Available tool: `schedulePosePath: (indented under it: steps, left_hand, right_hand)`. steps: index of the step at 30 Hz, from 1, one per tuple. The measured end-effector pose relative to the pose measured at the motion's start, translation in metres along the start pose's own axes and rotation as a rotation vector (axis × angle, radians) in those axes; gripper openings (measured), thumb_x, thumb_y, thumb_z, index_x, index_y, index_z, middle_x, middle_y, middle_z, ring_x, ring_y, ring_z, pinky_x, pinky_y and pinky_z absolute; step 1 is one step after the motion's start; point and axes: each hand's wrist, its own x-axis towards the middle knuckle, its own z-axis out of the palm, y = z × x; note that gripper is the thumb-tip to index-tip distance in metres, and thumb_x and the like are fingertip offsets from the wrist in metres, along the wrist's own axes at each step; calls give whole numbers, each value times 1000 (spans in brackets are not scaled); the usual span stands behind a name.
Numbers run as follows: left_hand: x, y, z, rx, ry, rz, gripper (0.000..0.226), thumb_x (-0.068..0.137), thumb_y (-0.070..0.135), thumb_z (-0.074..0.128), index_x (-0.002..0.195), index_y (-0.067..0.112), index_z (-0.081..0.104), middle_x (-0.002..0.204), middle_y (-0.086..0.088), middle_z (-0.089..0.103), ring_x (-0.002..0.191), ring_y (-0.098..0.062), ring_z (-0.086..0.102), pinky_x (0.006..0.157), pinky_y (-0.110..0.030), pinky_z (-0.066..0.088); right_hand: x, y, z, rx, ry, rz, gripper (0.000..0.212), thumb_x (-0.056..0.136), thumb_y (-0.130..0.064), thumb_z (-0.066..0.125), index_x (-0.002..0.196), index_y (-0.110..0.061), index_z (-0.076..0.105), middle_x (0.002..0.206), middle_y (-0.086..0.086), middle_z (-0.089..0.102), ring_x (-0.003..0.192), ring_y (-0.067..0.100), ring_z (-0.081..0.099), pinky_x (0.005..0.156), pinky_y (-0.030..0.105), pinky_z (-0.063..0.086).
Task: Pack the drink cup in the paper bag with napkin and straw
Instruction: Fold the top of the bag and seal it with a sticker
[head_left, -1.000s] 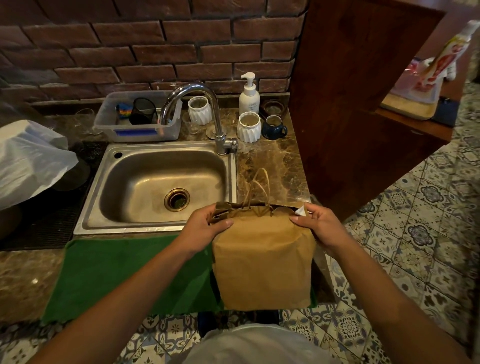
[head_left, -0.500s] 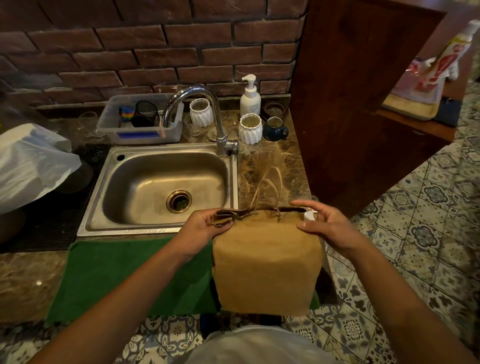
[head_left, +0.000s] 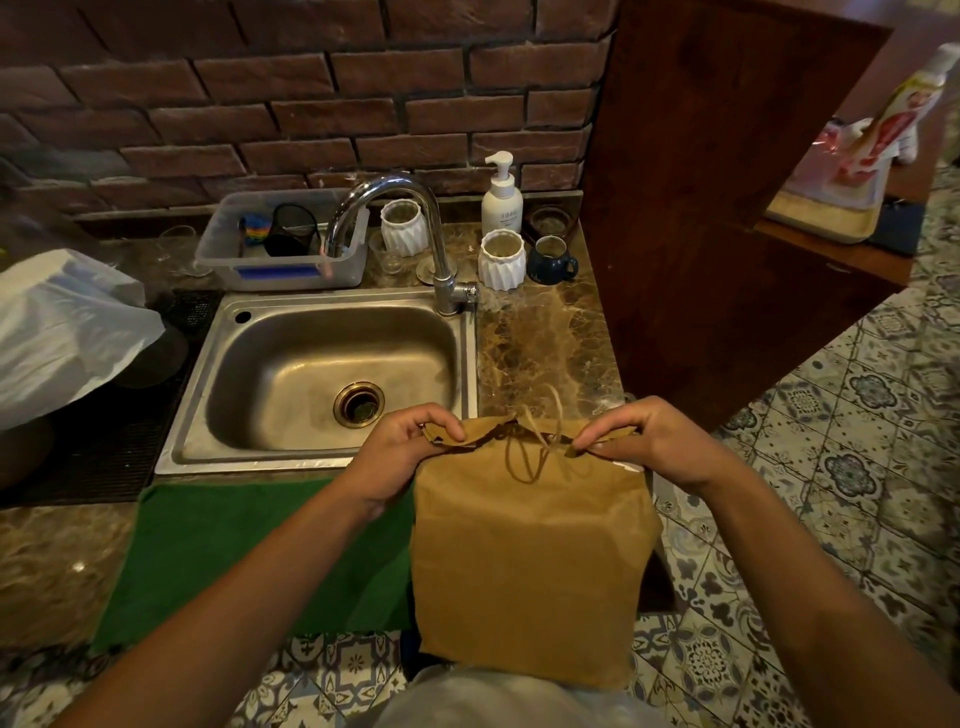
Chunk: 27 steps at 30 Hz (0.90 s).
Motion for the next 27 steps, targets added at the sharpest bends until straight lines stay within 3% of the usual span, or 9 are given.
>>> schedulePosePath:
  steps: [4, 7, 10, 13, 17, 20, 22, 24, 27]
  left_hand:
    - [-1, 2, 0, -66, -72, -5, 22, 77, 3, 69, 71, 23, 77, 84, 3, 75, 78, -15, 71, 68, -23, 57]
    - [-1, 3, -2, -134, -129, -49, 30, 87, -5, 57, 75, 16, 75, 84, -5, 73, 76, -18, 69, 66, -22, 55]
    - [1, 10, -13, -162, -266, -67, 26, 80, 12, 46, 78, 11, 71, 104, -22, 69, 91, -27, 65, 80, -34, 52]
    - [6, 20, -16, 68, -255, -73, 37, 102, 29, 43, 86, 16, 74, 118, -13, 72, 105, -23, 68, 93, -37, 50]
    - [16, 32, 6, 580, -372, -5, 35, 102, 41, 50, 128, 28, 69, 118, 13, 71, 105, -2, 68, 88, -16, 52]
    - [21, 15, 8, 728, -444, -11, 34, 99, 41, 60, 115, 17, 78, 107, -6, 78, 99, -26, 72, 88, -43, 57]
    - [21, 5, 4, 747, -423, -14, 32, 96, 42, 65, 112, 18, 79, 101, -9, 79, 94, -32, 73, 83, -51, 58]
    - [21, 1, 5, 785, -390, 27, 28, 96, 38, 66, 109, 17, 80, 98, -6, 80, 89, -26, 74, 80, -47, 58]
    - [25, -3, 9, 796, -345, 57, 24, 97, 32, 67, 97, 13, 81, 83, -3, 77, 73, -12, 68, 67, -35, 52]
  right_hand:
    - [-2, -1, -7, -10, -28, -2, 34, 85, 9, 72, 83, -23, 85, 89, 1, 82, 83, 9, 75, 73, 21, 57]
    - [2, 2, -9, -67, 5, -21, 39, 85, 12, 71, 81, -25, 86, 92, 6, 82, 90, 22, 75, 82, 42, 58]
    - [4, 4, -9, -134, -17, -41, 31, 86, 8, 72, 86, -20, 85, 96, 8, 81, 99, 40, 72, 87, 55, 55]
    - [3, -1, -9, -137, -30, -61, 34, 86, 10, 71, 81, -21, 85, 93, 8, 81, 92, 34, 73, 81, 43, 55]
    - [11, -2, -1, -140, -59, -99, 29, 85, 13, 70, 82, -12, 84, 91, 8, 81, 94, 31, 74, 84, 40, 58]
    - [13, 5, 5, -129, -58, -80, 30, 85, 16, 67, 79, -10, 82, 88, 1, 81, 88, 15, 74, 79, 27, 57]
    - [12, 10, 6, -113, -62, -75, 30, 84, 18, 66, 77, -8, 80, 86, -2, 80, 86, 10, 74, 77, 22, 55]
    - [12, 14, 4, -116, -62, -82, 30, 84, 17, 67, 76, -9, 80, 91, -1, 81, 90, 9, 74, 79, 24, 55]
    - [11, 14, -7, -177, -145, -63, 21, 84, 8, 74, 85, -12, 81, 120, -2, 76, 117, 9, 68, 97, 28, 55]
